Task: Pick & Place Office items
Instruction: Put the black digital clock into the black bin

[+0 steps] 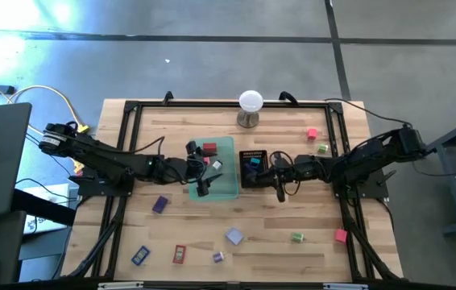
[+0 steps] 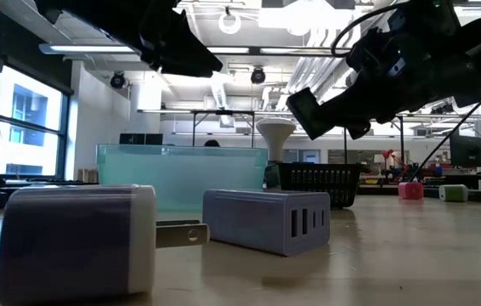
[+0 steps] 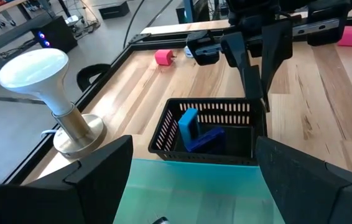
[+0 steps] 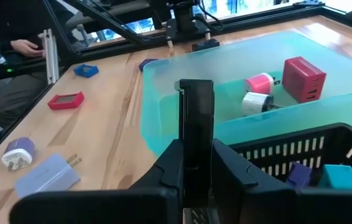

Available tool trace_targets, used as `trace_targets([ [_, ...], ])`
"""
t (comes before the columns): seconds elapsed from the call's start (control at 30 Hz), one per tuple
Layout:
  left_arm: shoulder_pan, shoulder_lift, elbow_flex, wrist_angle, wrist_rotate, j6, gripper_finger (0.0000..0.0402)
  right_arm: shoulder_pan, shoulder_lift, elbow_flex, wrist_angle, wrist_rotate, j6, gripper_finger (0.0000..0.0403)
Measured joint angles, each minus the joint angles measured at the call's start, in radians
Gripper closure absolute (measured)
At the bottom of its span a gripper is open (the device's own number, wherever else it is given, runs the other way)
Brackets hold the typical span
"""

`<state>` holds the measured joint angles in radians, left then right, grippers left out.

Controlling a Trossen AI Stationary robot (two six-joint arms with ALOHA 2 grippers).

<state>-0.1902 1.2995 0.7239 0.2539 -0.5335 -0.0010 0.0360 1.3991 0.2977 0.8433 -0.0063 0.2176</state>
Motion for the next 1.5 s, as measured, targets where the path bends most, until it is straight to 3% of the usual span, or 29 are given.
trace_targets([
  [0.13,0.000,0.000,0.000,0.000,0.000,0.000,0.0071,-0.011,0.000,0.000,0.000,0.024,0.056,0.0365],
  [0.43,0.000,0.000,0.000,0.000,-0.001,0.000,0.0071,-0.052,0.000,0.000,-0.084,0.182,0.289,0.0365],
  [0.8,0.000,0.000,0.000,0.000,-0.003,0.001,0.0071,-0.051,0.000,0.009,-0.109,0.165,0.313,0.0365],
  [0.9,0.000,0.000,0.000,0.000,-0.003,0.001,0.0071,-0.051,0.000,0.072,-0.239,0.146,0.309,0.0365],
  [1.27,0.000,0.000,0.000,-0.024,-0.002,0.019,0.0071,-0.045,0.000,0.526,-1.118,0.137,0.309,0.0365],
  [1.5,0.000,0.001,0.000,-0.062,-0.002,0.006,0.0071,-0.057,0.000,0.648,-1.294,0.111,0.388,0.0365],
])
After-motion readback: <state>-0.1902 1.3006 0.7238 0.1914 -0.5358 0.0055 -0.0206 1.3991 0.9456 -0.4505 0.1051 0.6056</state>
